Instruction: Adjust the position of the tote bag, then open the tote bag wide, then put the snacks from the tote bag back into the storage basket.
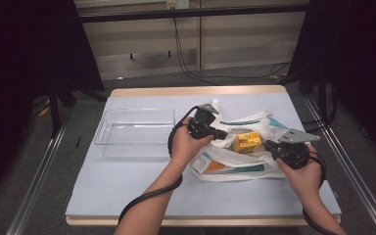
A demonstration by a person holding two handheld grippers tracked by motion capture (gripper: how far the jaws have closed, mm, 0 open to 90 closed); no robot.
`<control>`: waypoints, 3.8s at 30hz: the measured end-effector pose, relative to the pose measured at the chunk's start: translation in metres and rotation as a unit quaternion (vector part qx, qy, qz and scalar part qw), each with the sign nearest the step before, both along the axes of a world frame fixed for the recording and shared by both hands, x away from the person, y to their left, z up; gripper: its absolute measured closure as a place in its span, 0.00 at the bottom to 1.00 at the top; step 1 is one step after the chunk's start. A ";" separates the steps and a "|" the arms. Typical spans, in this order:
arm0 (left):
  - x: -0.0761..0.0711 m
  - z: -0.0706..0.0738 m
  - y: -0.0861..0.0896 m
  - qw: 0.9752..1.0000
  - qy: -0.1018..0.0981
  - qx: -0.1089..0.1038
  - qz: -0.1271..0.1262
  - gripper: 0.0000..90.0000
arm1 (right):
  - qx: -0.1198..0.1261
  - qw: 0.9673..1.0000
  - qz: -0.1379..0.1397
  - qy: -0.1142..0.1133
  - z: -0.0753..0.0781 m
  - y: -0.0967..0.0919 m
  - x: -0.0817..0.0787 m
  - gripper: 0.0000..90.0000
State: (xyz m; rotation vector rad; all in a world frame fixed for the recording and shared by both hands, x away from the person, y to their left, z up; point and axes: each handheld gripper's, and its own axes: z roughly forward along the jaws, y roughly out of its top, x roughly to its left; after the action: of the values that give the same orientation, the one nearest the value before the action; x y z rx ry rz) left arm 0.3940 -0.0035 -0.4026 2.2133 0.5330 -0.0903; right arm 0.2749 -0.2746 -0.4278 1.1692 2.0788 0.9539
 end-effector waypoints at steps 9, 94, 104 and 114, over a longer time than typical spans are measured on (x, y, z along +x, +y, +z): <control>-0.010 -0.015 0.003 1.000 0.013 -0.006 -0.006 0.98 | -0.021 1.000 -0.007 0.009 -0.003 -0.005 0.006 0.93; -0.017 0.008 -0.025 1.000 -0.022 -0.015 -0.017 0.23 | 0.101 0.994 -0.050 0.012 0.000 -0.025 -0.038 0.10; -0.018 0.011 -0.033 0.999 -0.029 -0.004 -0.030 0.22 | 0.102 0.993 -0.051 0.009 0.001 -0.025 -0.040 0.09; -0.020 0.010 -0.050 0.998 -0.039 0.015 -0.053 0.22 | 0.104 0.993 -0.054 0.010 0.001 -0.028 -0.040 0.09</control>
State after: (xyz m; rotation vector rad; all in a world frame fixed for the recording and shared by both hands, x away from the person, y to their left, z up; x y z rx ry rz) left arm 0.3743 -0.0539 -0.3930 2.2647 0.3764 -0.0516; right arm 0.2348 -0.3027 -0.4270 1.3887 1.9448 1.1317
